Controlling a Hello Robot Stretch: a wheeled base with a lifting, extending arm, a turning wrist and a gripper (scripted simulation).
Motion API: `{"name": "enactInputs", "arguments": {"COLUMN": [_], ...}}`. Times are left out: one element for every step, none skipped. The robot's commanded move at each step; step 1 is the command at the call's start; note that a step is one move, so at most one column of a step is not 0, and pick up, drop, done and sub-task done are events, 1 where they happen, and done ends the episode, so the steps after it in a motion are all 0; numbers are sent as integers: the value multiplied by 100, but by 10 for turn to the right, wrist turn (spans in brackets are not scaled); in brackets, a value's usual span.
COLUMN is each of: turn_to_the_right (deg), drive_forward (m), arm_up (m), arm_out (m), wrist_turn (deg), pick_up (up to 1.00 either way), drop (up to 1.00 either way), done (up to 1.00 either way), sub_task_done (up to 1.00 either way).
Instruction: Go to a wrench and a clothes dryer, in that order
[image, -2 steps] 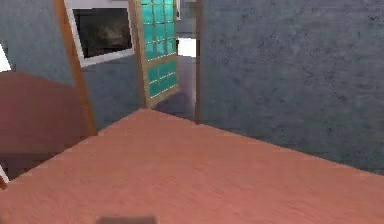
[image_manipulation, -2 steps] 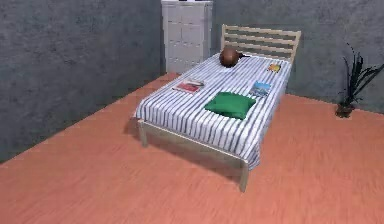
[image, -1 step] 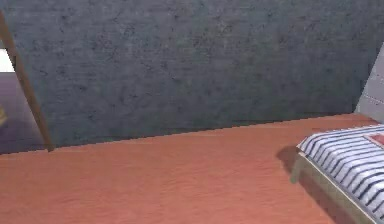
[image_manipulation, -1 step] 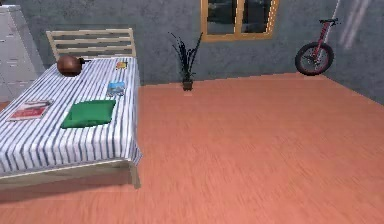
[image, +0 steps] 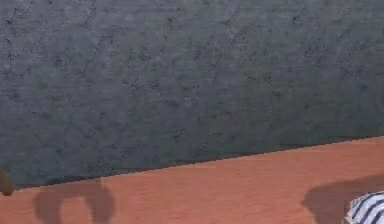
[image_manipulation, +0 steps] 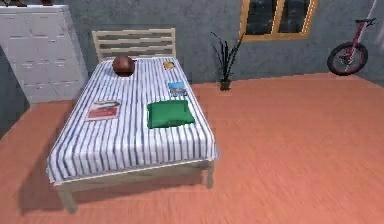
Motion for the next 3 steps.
{"name": "enactInputs", "arguments": {"turn_to_the_right": [-450, -300, 0], "drive_forward": [0, 0, 35], "arm_up": [0, 0, 0], "arm_out": [0, 0, 0], "wrist_turn": [0, 0, 0], "pick_up": [0, 0, 0], "drop": [0, 0, 0], "done": [0, 0, 0], "sub_task_done": [0, 0, 0]}}
